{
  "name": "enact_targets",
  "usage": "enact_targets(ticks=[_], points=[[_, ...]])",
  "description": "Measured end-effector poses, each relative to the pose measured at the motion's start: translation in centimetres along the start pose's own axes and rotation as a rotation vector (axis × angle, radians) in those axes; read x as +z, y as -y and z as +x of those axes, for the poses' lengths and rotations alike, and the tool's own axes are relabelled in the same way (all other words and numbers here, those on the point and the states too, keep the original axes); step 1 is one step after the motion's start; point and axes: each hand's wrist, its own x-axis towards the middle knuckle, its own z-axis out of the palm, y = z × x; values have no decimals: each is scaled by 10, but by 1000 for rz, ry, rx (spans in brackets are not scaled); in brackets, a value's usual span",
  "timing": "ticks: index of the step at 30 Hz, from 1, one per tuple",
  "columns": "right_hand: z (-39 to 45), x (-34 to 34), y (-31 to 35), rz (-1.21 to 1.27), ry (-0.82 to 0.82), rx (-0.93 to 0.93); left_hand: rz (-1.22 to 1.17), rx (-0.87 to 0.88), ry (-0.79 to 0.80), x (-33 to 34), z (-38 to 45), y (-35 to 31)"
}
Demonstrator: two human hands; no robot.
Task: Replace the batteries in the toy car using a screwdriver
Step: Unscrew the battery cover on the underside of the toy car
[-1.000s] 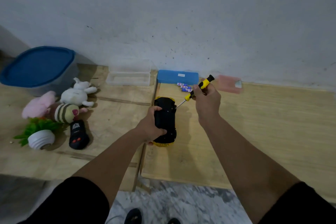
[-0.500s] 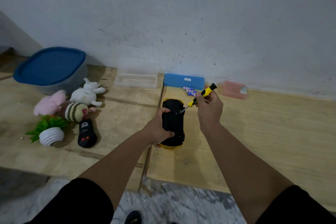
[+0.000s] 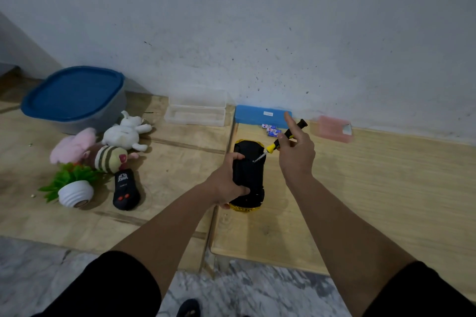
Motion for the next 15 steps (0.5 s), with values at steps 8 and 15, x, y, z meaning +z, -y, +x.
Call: enact_targets(ticks=[8,15], points=[[6,1,2,-46,-17,-60,-8,5,11,-4,3,0],[6,5,2,-47,-6,-73,-20,11,16,-7,6,-2]])
